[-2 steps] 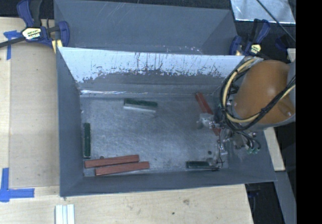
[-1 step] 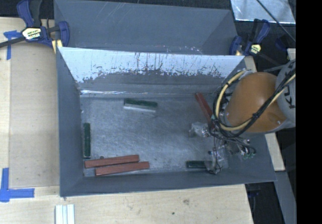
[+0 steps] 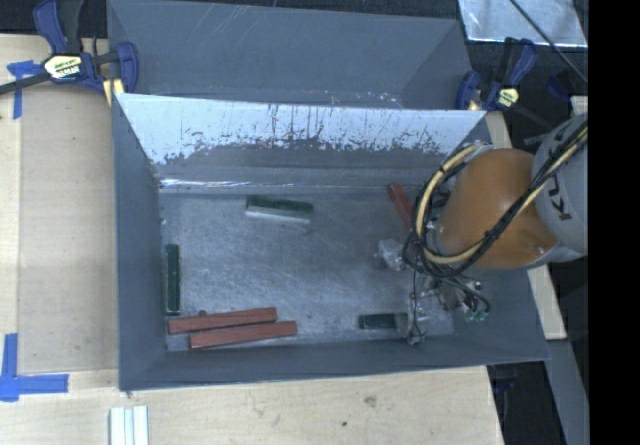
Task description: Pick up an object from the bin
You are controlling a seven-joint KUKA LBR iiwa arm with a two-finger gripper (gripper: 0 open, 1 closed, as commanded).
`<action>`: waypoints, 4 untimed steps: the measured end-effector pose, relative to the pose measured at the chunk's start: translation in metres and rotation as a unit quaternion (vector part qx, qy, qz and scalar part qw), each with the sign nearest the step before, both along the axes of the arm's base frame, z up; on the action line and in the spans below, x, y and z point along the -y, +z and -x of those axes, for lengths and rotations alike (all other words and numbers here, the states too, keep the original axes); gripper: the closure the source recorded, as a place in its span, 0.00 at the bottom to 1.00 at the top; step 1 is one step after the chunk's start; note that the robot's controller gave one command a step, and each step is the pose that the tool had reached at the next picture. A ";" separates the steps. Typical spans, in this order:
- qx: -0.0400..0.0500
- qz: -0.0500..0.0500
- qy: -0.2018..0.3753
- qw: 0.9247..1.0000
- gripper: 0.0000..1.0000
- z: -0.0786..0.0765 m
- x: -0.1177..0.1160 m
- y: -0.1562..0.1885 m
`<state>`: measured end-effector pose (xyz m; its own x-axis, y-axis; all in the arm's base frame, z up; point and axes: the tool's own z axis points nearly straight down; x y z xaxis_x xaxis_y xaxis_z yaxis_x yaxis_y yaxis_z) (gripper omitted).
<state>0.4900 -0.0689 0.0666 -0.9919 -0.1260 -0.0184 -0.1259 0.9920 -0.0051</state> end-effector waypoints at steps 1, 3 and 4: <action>-0.006 0.002 0.184 0.983 1.00 0.006 -0.021 0.005; -0.006 0.001 0.186 0.983 1.00 0.006 -0.023 0.004; -0.006 0.001 0.186 0.983 1.00 0.006 -0.023 0.004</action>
Offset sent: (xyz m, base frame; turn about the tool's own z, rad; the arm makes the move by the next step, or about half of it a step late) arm 0.0000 0.0000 0.0000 0.0000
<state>0.4840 -0.0459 0.0706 -0.8774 -0.4797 -0.0066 -0.4797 0.8774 -0.0024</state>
